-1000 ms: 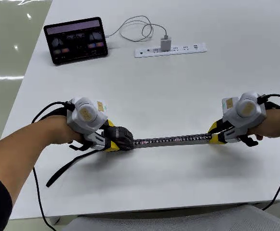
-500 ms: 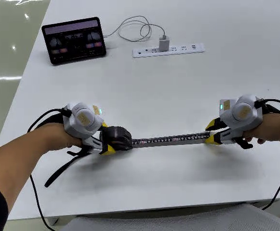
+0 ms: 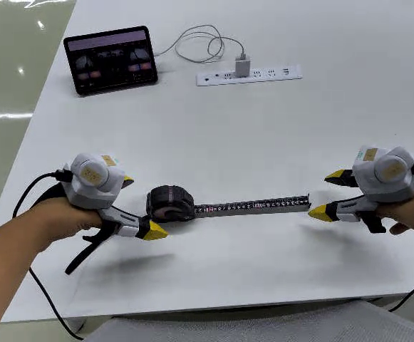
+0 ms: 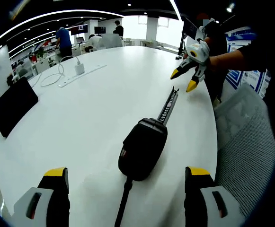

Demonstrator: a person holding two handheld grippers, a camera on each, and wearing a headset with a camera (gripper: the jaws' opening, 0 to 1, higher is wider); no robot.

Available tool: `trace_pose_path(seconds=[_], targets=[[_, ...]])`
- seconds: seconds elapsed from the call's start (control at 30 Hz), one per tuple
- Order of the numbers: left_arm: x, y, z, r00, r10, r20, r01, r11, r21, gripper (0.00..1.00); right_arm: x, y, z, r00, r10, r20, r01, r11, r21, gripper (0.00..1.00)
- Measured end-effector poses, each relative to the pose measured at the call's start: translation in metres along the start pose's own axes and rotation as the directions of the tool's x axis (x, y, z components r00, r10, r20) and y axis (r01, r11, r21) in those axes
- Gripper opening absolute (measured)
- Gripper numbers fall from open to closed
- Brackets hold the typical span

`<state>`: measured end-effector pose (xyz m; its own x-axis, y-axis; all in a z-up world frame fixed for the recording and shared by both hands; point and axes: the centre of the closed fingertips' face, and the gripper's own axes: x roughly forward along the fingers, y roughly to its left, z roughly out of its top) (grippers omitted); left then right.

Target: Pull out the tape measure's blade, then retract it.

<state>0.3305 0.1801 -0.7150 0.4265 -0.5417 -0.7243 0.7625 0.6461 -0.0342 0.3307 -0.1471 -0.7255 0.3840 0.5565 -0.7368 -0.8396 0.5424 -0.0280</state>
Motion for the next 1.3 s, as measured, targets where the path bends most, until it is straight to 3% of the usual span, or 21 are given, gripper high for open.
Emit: trace_pose_path(seconds=[0.03, 0.13, 0.23, 0.3, 0.43, 0.53, 0.57, 0.7, 0.77, 0.97, 1.17, 1.3], targets=[[-0.003, 0.004, 0.000, 0.9996, 0.024, 0.015, -0.023, 0.999, -0.045, 0.99, -0.003, 0.001, -0.002, 1.0000, -0.008, 0.002, 0.008, 1.000, -0.001, 0.50], [-0.014, 0.010, 0.009, 0.9924, 0.059, 0.108, -0.043, 0.988, -0.145, 1.00, -0.009, 0.007, -0.005, 0.9997, -0.022, 0.014, 0.022, 1.000, 0.002, 0.55], [-0.022, 0.013, 0.004, 0.9882, 0.104, 0.112, -0.084, 0.982, -0.170, 1.00, -0.012, 0.013, -0.009, 0.9993, -0.035, 0.015, 0.035, 0.999, -0.005, 0.59], [-0.027, 0.013, 0.002, 0.9823, 0.135, 0.130, -0.114, 0.982, -0.152, 1.00, -0.015, 0.015, -0.011, 0.9990, -0.040, 0.018, 0.040, 0.999, -0.005, 0.62], [-0.039, 0.009, -0.004, 0.9780, 0.150, 0.145, -0.120, 0.973, -0.198, 1.00, -0.026, 0.016, -0.016, 0.9984, -0.051, 0.026, 0.051, 0.999, 0.006, 0.66], [-0.050, 0.006, -0.008, 0.9700, 0.167, 0.177, -0.117, 0.958, -0.263, 1.00, -0.036, 0.016, -0.019, 0.9976, -0.061, 0.033, 0.060, 0.998, 0.015, 0.67], [-0.052, 0.006, -0.014, 0.9704, 0.181, 0.160, -0.132, 0.951, -0.279, 1.00, -0.040, 0.015, -0.019, 0.9971, -0.066, 0.038, 0.065, 0.998, 0.023, 0.69], [-0.064, -0.005, -0.025, 0.9672, 0.182, 0.177, -0.128, 0.952, -0.278, 1.00, -0.055, 0.012, -0.024, 0.9939, -0.090, 0.064, 0.086, 0.994, 0.068, 0.73], [-0.069, -0.007, -0.030, 0.9670, 0.193, 0.166, -0.144, 0.952, -0.272, 1.00, -0.062, 0.012, -0.028, 0.9922, -0.104, 0.069, 0.097, 0.991, 0.087, 0.75], [-0.083, -0.009, -0.030, 0.9622, 0.200, 0.184, -0.148, 0.953, -0.264, 1.00, -0.080, 0.016, -0.043, 0.9902, -0.119, 0.072, 0.110, 0.987, 0.118, 0.81], [-0.083, -0.014, -0.033, 0.9609, 0.195, 0.197, -0.144, 0.959, -0.244, 1.00, -0.091, 0.021, -0.053, 0.9885, -0.126, 0.083, 0.114, 0.984, 0.140, 0.84], [-0.082, -0.018, -0.037, 0.9622, 0.192, 0.193, -0.144, 0.960, -0.241, 1.00, -0.096, 0.025, -0.054, 0.9872, -0.136, 0.083, 0.123, 0.981, 0.150, 0.95]])
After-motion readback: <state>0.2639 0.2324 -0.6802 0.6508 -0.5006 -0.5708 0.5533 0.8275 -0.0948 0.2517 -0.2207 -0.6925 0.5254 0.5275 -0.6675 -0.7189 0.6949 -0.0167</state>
